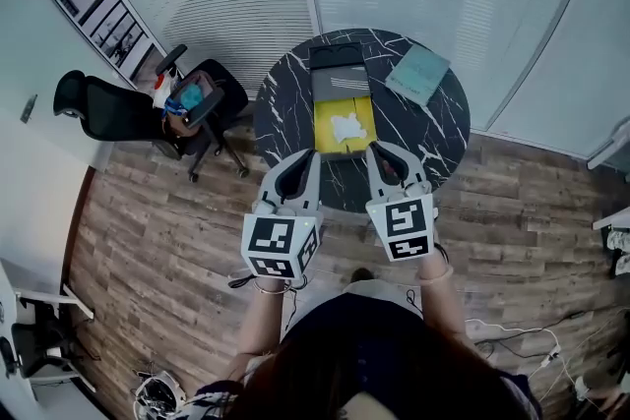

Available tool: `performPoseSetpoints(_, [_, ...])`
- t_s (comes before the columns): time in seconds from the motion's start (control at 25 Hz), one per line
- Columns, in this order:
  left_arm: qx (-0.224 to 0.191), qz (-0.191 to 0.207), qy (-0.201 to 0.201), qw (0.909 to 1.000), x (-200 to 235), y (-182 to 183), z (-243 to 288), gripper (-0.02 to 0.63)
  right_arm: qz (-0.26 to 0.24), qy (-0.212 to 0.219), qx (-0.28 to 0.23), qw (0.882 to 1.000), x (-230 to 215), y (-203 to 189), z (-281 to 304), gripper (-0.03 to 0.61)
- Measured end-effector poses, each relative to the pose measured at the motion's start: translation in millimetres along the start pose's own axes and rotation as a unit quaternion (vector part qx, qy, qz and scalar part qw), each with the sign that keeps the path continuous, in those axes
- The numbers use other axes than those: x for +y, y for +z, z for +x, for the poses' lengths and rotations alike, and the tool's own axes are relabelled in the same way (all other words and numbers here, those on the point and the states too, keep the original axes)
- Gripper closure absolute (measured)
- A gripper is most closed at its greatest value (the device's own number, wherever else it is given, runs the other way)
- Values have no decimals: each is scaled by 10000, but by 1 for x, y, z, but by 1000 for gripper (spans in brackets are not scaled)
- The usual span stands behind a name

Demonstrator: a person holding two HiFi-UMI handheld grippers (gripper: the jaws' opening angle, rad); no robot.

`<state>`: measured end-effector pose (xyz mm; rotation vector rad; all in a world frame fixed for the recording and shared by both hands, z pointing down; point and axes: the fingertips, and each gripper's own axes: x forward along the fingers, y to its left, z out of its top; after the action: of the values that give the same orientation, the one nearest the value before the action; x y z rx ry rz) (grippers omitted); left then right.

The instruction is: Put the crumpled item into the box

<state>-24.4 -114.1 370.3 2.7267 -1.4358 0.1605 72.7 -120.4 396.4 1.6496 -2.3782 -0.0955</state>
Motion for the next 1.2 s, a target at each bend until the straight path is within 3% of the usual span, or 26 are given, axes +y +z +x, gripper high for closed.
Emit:
performPoseSetpoints(0.68, [-84,23,-86,9999,-5,-4,-50,586,-163,-157,-268,9994,32,21,-45,554])
performPoseSetpoints(1.2, [-171,9,-185,9997,-18,-4,-86,586,263,-345,-411,9982,47,32,-93,554])
